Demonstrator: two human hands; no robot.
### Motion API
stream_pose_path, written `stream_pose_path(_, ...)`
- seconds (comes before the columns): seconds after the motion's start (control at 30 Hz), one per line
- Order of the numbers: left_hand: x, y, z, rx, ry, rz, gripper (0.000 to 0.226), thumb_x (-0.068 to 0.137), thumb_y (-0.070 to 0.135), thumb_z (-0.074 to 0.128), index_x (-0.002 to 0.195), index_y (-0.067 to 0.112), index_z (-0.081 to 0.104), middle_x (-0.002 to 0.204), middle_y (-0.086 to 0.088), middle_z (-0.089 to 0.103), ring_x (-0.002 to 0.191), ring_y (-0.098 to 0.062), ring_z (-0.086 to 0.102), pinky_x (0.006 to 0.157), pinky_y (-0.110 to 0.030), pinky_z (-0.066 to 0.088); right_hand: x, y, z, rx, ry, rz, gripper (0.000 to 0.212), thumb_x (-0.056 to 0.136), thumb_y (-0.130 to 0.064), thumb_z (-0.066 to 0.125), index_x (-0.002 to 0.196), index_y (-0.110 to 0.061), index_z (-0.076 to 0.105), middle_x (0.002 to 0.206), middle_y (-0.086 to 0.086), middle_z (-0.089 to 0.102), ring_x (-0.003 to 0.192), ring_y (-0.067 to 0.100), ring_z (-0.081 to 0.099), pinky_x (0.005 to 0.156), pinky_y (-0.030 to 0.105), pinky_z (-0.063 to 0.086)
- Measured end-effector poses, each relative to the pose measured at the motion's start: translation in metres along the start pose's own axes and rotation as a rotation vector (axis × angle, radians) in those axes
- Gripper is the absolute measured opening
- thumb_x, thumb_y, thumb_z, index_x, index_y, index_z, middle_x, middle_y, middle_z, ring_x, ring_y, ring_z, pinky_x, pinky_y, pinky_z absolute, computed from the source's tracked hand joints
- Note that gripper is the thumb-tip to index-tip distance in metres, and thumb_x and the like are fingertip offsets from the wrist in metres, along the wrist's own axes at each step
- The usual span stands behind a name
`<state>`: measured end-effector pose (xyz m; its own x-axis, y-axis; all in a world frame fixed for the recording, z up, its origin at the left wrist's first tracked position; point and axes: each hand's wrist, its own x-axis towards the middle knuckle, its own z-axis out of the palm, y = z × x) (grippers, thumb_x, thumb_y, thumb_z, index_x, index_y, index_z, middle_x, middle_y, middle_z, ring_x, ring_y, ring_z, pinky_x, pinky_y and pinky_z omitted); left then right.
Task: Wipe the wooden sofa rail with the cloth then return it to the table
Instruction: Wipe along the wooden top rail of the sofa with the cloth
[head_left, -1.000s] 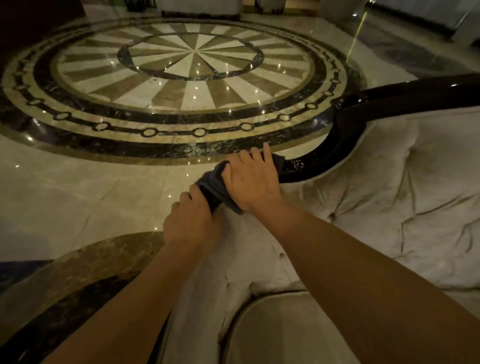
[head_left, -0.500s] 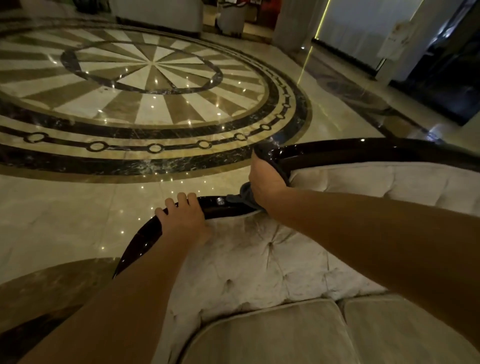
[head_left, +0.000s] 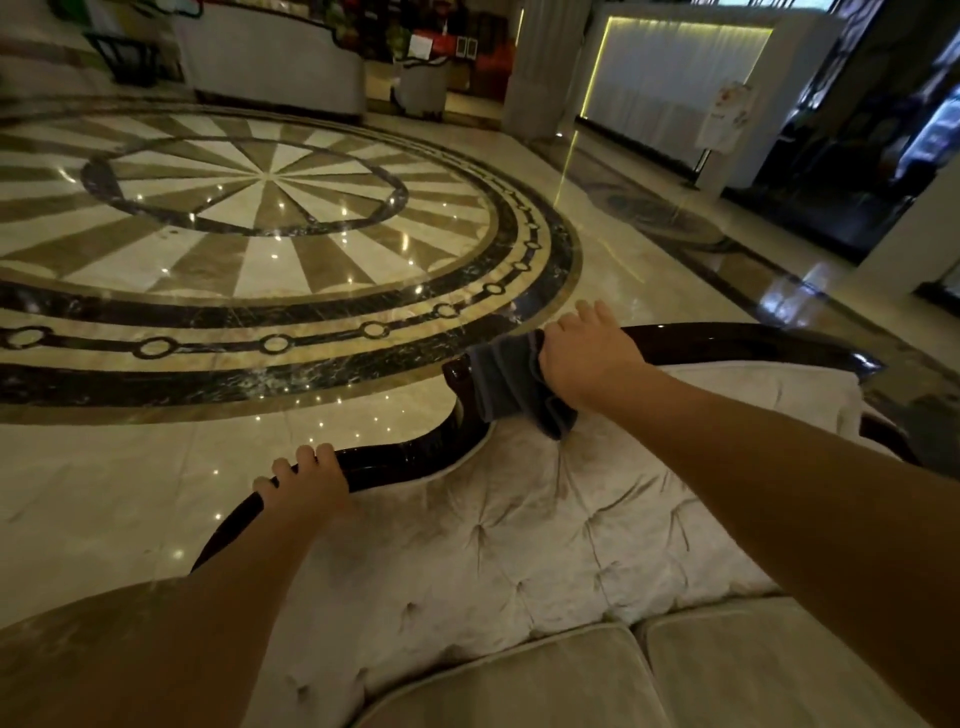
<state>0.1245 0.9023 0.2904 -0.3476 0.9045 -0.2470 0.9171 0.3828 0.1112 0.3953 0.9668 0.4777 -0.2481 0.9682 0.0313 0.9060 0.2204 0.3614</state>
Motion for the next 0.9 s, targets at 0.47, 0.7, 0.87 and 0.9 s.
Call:
stream_pose_path(0.47, -0.048, 0.222, -0.120, -0.545, 0.451, 0.356, 0.037, 0.102, 0.030, 0.027, 0.084, 0.013, 0.056, 0.083, -0.008, 0.059, 0.076, -0.024, 0.055, 0.071, -0.038, 0.041, -0.001, 0.038, 0.053, 0.377, 0.344, -0.207, 0.046, 0.105, -0.046, 0.025, 0.128, -0.021, 0.056, 0.130, 0.009, 0.061, 0.121, 0.035, 0.051, 0.110, 0.056, 0.028)
stream_pose_path(0.7, -0.068, 0.337, -0.115, -0.294, 0.550, 0.427, 0.048, 0.101, 0.040, 0.023, 0.092, 0.012, 0.062, 0.086, -0.013, 0.065, 0.080, -0.030, 0.061, 0.078, -0.047, 0.050, 0.002, 0.181, 0.100, 0.423, 0.427, -0.112, 0.042, 0.105, -0.046, 0.026, 0.125, -0.025, 0.055, 0.126, 0.007, 0.062, 0.117, 0.034, 0.052, 0.106, 0.052, 0.033)
stream_pose_path(0.87, -0.080, 0.424, -0.108, -0.047, 0.539, 0.479, 0.037, 0.099, 0.039, 0.028, 0.095, 0.014, 0.056, 0.095, -0.013, 0.064, 0.089, -0.034, 0.061, 0.083, -0.049, 0.046, 0.007, 0.260, 0.135, 0.435, 0.447, -0.103, 0.026, 0.103, -0.037, 0.039, 0.120, -0.026, 0.054, 0.118, 0.007, 0.062, 0.110, 0.036, 0.054, 0.101, 0.056, 0.039)
stream_pose_path(0.9, -0.080, 0.441, -0.107, -0.038, 0.517, 0.478, 0.038, 0.099, 0.041, 0.027, 0.097, 0.015, 0.055, 0.097, -0.013, 0.064, 0.091, -0.034, 0.060, 0.085, -0.049, 0.045, 0.007, 0.277, 0.142, 0.438, 0.435, -0.092, 0.024, 0.102, -0.035, 0.041, 0.119, -0.025, 0.053, 0.118, 0.008, 0.062, 0.109, 0.037, 0.054, 0.101, 0.056, 0.039)
